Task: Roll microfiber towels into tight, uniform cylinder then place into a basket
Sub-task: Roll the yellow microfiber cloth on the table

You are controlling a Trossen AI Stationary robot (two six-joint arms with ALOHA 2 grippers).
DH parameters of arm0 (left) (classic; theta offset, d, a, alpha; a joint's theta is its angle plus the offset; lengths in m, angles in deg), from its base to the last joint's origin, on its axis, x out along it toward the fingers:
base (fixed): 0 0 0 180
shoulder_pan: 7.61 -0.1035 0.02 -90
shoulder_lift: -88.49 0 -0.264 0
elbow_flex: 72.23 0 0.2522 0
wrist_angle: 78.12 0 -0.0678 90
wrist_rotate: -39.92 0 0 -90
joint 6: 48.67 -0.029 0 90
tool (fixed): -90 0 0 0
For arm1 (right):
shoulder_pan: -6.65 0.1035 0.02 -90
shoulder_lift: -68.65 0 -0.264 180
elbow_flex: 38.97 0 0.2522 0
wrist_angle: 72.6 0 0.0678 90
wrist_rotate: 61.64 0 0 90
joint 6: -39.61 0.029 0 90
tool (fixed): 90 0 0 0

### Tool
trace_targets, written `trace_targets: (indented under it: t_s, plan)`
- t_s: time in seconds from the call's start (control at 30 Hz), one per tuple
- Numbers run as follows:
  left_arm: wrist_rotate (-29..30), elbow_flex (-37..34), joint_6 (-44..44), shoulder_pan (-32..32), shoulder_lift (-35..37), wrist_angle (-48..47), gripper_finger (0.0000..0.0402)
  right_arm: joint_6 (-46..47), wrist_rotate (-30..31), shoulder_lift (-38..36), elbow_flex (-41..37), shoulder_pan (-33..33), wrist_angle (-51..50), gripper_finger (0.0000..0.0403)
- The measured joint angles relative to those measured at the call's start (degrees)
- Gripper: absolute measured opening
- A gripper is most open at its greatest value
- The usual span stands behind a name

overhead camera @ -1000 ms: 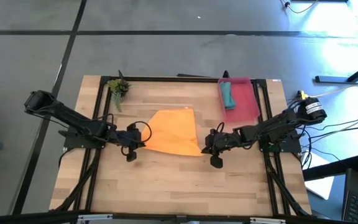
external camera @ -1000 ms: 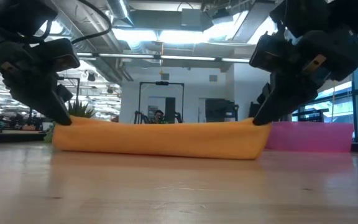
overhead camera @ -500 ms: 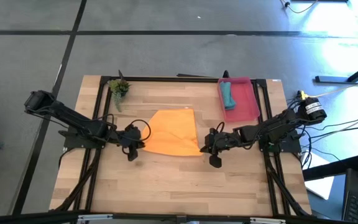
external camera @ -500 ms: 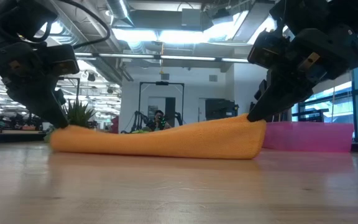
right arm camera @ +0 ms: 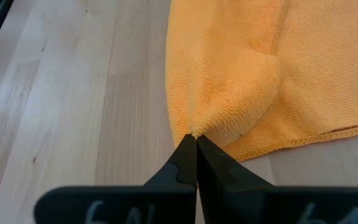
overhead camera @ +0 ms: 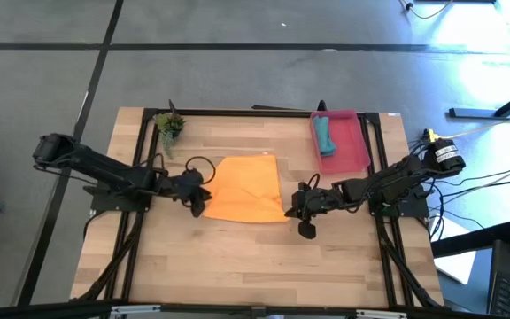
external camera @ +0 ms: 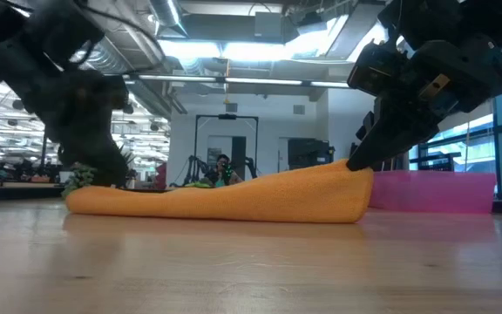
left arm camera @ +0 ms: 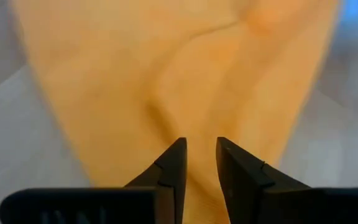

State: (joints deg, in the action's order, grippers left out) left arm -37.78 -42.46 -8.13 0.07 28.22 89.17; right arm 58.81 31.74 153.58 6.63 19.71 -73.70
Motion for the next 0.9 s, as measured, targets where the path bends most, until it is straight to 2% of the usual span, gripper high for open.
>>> trace_targets:
  t_s: [0.2, 0.57, 0.9]
  plan:
    - [-1.9, 0.0, 2.6, -4.5, -5.5, 3.5, 0.0076, 0.0, 0.0, 0.0, 0.0, 0.0, 0.0, 0.0000]
    - [-9.9, 0.0, 2.4, -10.0, -15.2, 14.1, 0.0076, -0.4, 0.1, 0.0, 0.0, 0.0, 0.0, 0.0000]
    - [-11.9, 0.0, -1.9, -11.4, -17.0, 17.7, 0.0076, -1.5, 0.1, 0.0, 0.0, -0.1, 0.0, 0.0000]
